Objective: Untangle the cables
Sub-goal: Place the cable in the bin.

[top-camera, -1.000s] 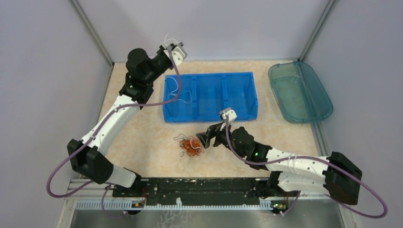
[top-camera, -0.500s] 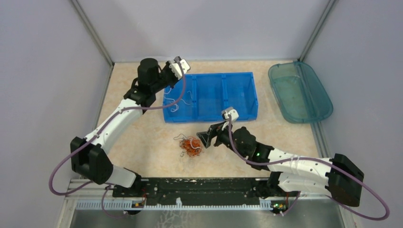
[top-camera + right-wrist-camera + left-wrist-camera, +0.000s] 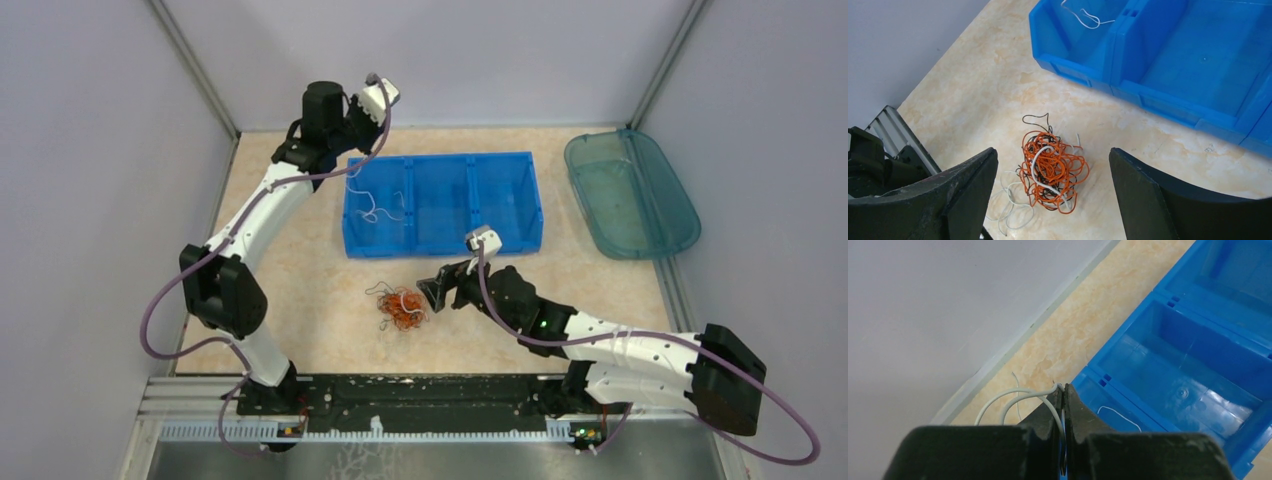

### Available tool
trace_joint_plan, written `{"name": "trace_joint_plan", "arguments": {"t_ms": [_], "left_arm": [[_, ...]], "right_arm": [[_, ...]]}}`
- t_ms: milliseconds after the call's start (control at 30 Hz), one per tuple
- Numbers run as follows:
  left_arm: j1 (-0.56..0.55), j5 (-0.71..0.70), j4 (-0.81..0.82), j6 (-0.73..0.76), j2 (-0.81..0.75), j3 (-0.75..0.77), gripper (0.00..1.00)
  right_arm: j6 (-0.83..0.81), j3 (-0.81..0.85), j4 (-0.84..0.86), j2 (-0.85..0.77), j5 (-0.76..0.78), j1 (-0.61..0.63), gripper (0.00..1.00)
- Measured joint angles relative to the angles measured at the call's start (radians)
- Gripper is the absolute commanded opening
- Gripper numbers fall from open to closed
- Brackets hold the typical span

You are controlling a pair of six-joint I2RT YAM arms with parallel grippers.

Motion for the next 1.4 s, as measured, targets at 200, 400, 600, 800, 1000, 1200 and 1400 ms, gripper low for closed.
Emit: {"name": "trace_joint_plan", "arguments": {"t_ms": [200, 400, 600, 800, 1000, 1200, 1400], "left_arm": [[0.003, -0.015, -0.198, -0.019, 0.060, 0.063, 0.04], [0.014, -0.030, -0.364, -0.018, 0.089, 0.029, 0.03], [0.018, -0.034, -0.433, -0.005, 0.088, -0.011, 0.00], [0.016, -0.053, -0.520, 0.016, 0.108, 0.025, 0.00], [0.011, -0.070, -0.583, 0.021, 0.145, 0.047, 0.00], [0.010, -0.074, -0.600, 0.020, 0.154, 0.048, 0.00], [-0.003, -0.074, -0.587, 0.016, 0.189, 0.147, 0.00]], "right_arm": [[0.003, 0.002, -0.016, -0.001, 0.004, 0.000, 0.83], [0.006, 0.020, -0.032, -0.002, 0.008, -0.001, 0.83], [0.015, 0.021, -0.031, -0.002, 0.007, -0.007, 0.83], [0.023, 0.021, -0.034, -0.002, 0.006, -0.011, 0.83], [0.026, 0.026, -0.039, -0.003, 0.002, -0.024, 0.83], [0.032, 0.026, -0.044, -0.005, -0.005, -0.027, 0.83], [0.039, 0.026, -0.052, -0.017, -0.005, -0.027, 0.83]]}}
